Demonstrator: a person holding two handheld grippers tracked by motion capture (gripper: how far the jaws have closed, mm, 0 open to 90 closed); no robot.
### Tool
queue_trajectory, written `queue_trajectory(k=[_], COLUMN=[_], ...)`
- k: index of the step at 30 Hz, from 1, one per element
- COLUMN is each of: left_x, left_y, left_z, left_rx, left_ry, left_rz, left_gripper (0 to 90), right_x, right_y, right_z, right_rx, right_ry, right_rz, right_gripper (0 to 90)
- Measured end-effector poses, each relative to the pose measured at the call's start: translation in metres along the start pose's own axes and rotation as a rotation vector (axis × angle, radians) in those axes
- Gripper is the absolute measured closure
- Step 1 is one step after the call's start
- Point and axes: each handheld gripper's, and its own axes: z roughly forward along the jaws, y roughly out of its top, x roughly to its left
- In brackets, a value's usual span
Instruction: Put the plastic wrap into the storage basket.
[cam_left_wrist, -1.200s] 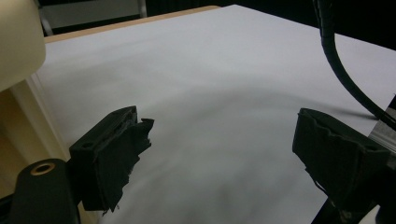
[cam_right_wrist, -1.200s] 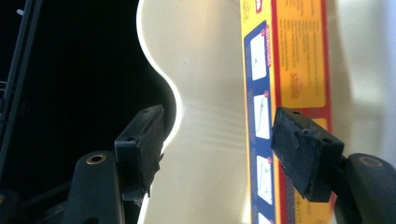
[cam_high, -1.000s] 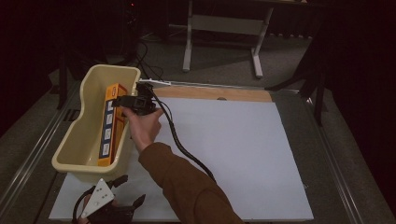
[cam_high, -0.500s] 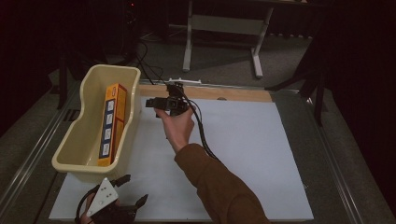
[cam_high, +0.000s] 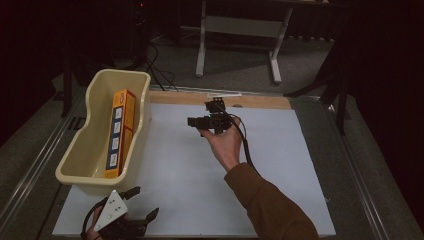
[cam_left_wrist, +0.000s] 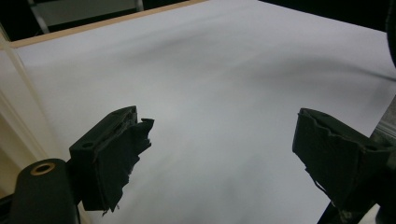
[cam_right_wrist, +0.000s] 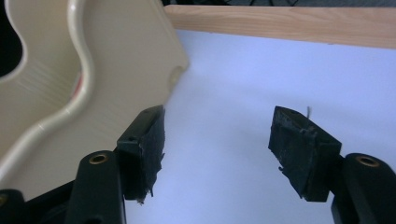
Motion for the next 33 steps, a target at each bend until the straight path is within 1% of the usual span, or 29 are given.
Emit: queue_trajectory(k=[1,3,5,6,9,11,14,16,18,23,27,30,33], left_x=[0.0,0.0,-0.001,-0.001,-0.001,-0.001,-0.001,-0.001,-0.001,0.0,0.0,0.0,0.001], left_y=[0.0,0.001,0.001,0.001,0.001,0.001,0.002,0.002,0.002,0.002,0.002,0.002,0.002], left_z=[0.0,0.001,0.001,0.001,0.002,0.002,0.002,0.002,0.002,0.002,0.002,0.001,0.001], left_rx=[0.0,0.002,0.005,0.005,0.007,0.007,0.006,0.007,0.008,0.006,0.008,0.01,0.01], left_ry=[0.0,-0.002,-0.002,-0.002,-0.002,-0.004,-0.003,-0.002,-0.001,0.003,0.005,0.007,0.01], left_rz=[-0.001,0.002,0.003,0.004,0.008,0.007,0.007,0.006,0.006,0.004,0.004,0.004,0.0], left_gripper=[15.5,15.5,15.5,15.5,15.5,15.5,15.5,15.5,15.5,15.5,15.5,15.5,15.5], right_x=[-0.004,-0.01,-0.018,-0.023,-0.036,-0.045,-0.057,-0.066,-0.074,-0.092,-0.108,-0.119,-0.128], right_y=[-0.003,-0.007,-0.012,-0.016,-0.023,-0.03,-0.039,-0.048,-0.055,-0.077,-0.093,-0.106,-0.119], right_z=[-0.004,-0.01,-0.018,-0.023,-0.031,-0.035,-0.04,-0.044,-0.048,-0.059,-0.069,-0.076,-0.086], right_rx=[0.002,0.008,0.006,-0.002,0.004,0.017,0.033,0.029,0.032,0.006,-0.01,-0.015,-0.038], right_ry=[0.008,0.0,0.005,-0.004,-0.011,-0.017,-0.009,-0.034,-0.036,-0.064,-0.065,-0.082,-0.09], right_rz=[-0.011,-0.031,-0.037,-0.045,-0.052,-0.078,-0.096,-0.127,-0.131,-0.164,-0.164,-0.177,-0.188], right_gripper=[35.0,34.9,34.2,34.2,33.2,33.0,32.2,31.9,31.6,31.4,30.9,30.8,30.4])
